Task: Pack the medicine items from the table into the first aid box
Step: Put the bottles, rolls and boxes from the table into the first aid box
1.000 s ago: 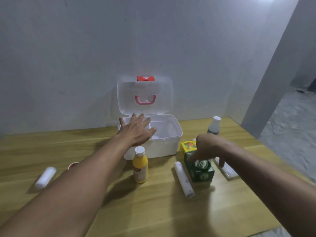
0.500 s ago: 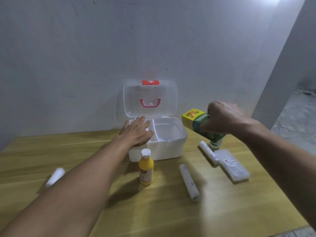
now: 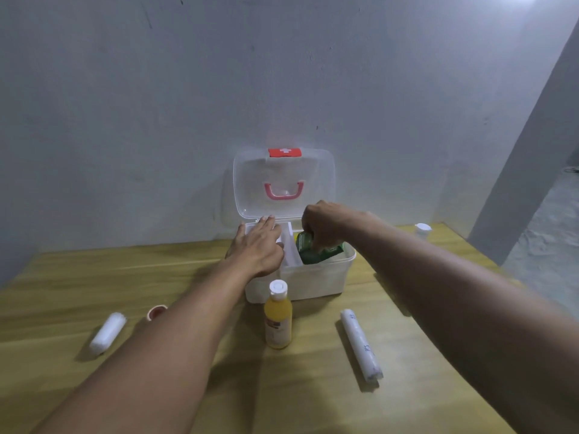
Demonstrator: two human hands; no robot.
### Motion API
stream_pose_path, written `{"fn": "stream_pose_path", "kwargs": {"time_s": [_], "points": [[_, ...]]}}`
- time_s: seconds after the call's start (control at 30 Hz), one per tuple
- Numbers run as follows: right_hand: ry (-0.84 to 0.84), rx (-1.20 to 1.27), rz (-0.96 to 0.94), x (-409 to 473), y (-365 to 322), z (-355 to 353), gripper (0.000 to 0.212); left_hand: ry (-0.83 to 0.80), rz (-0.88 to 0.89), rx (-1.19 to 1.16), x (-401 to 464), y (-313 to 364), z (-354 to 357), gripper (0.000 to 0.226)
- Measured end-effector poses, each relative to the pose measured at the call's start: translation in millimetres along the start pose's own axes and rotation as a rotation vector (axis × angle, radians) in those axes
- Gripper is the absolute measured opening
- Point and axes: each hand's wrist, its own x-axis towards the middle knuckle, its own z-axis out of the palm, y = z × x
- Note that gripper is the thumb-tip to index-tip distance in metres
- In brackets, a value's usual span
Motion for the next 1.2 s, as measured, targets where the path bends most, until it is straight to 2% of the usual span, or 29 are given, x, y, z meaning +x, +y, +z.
{"fn": "stream_pose_path", "kwargs": {"time_s": [0.2,0.37,0.47,0.57,0.73,0.83,0.97,1.07,1.2], "points": [[-0.030,0.149,-0.018,11,7,9,0.053,-0.009,0.019,0.008,2,-1,1,0.053],[0.053,0.271,0.029,15,4,32,0.055,-0.012,0.019,0.011,4,-2,4,0.053],[0.080,0.353,0.132,14,7,34,0.050,-0.019,0.017,0.007,5,-3,5,0.052],[-0.003,0.441,0.207,13,9,36,0.040,-0.020,0.013,0.005,5,-3,5,0.053],[0.029,0.481,0.212,9,6,38,0.045,-0.032,0.009,0.013,3,-1,4,0.056],[0.110,0.540,0.221,0,18,26,0.040,-0.034,0.004,0.007,3,-1,2,0.059],[0.233,0.734,0.284,-33,49,3,0.016,-0.079,-0.014,0.004,3,0,-4,0.065],[0.105,0.603,0.391,-66,74,1,0.007,-0.073,-0.028,0.004,7,5,-12,0.067],[-0.194,0.319,0.552,-103,90,17,0.031,-0.037,-0.009,0.039,9,15,-8,0.066]]}}
